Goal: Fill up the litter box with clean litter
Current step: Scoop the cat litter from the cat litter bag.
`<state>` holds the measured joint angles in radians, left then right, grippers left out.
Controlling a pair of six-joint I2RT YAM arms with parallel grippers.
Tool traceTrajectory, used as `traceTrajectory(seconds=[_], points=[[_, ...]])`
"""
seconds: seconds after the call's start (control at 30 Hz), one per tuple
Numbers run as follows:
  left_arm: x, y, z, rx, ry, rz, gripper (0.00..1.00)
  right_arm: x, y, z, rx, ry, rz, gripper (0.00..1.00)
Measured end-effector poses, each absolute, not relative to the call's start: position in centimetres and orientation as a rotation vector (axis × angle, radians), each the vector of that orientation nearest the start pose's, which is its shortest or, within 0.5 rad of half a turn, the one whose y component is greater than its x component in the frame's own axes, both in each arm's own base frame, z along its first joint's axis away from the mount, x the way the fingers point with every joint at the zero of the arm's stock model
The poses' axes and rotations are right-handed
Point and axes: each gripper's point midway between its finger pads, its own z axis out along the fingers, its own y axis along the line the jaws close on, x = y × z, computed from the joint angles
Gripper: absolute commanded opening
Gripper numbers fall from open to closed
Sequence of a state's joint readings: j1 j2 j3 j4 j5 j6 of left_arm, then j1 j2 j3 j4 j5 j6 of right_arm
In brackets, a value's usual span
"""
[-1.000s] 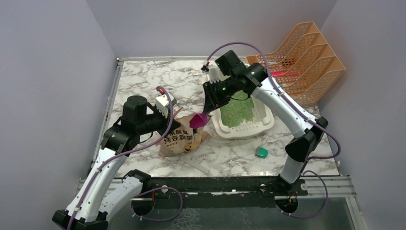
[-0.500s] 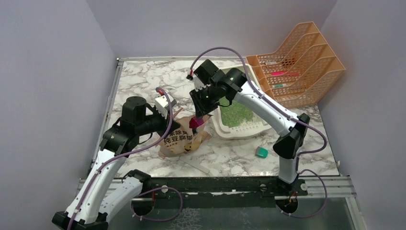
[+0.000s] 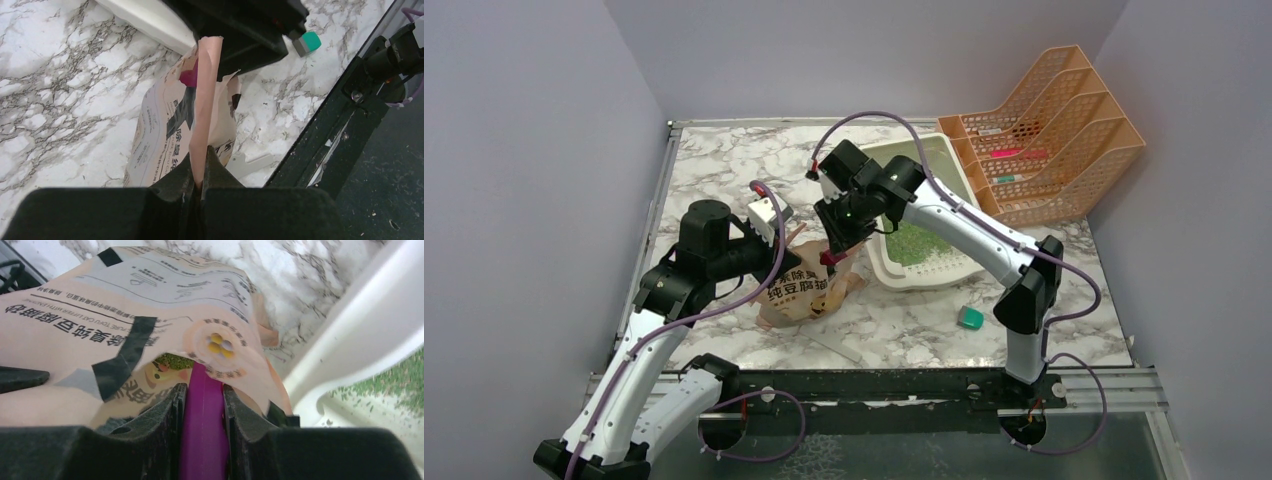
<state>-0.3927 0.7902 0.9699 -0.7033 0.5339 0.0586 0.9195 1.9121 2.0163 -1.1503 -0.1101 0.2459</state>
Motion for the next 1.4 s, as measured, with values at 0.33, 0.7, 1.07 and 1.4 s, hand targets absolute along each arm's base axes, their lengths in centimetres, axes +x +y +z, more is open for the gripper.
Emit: traceTrajectory(seconds=[0.33, 0.7, 1.07, 1.4], points=[[18.9, -17.3, 25.4, 0.772, 1.959, -0.768, 0.00, 23.5, 38.9, 20.5, -0.993, 2.503, 0.663, 0.01], [18.8, -17.4, 25.3, 0.755, 1.971, -0.780, 0.00, 24.3, 39.0, 23.0, -0.885, 2.496, 0.972, 0.01], [19.0, -17.4, 25.3, 0.751, 1.971, -0.782, 0.00, 24.3, 36.7, 21.8, -0.893, 2.561, 0.652, 0.01], [19.1, -17.5, 25.2, 0.751, 1.974, -0.782, 0.00, 23.2, 39.6, 19.7, -0.970, 2.519, 0.804, 0.01]])
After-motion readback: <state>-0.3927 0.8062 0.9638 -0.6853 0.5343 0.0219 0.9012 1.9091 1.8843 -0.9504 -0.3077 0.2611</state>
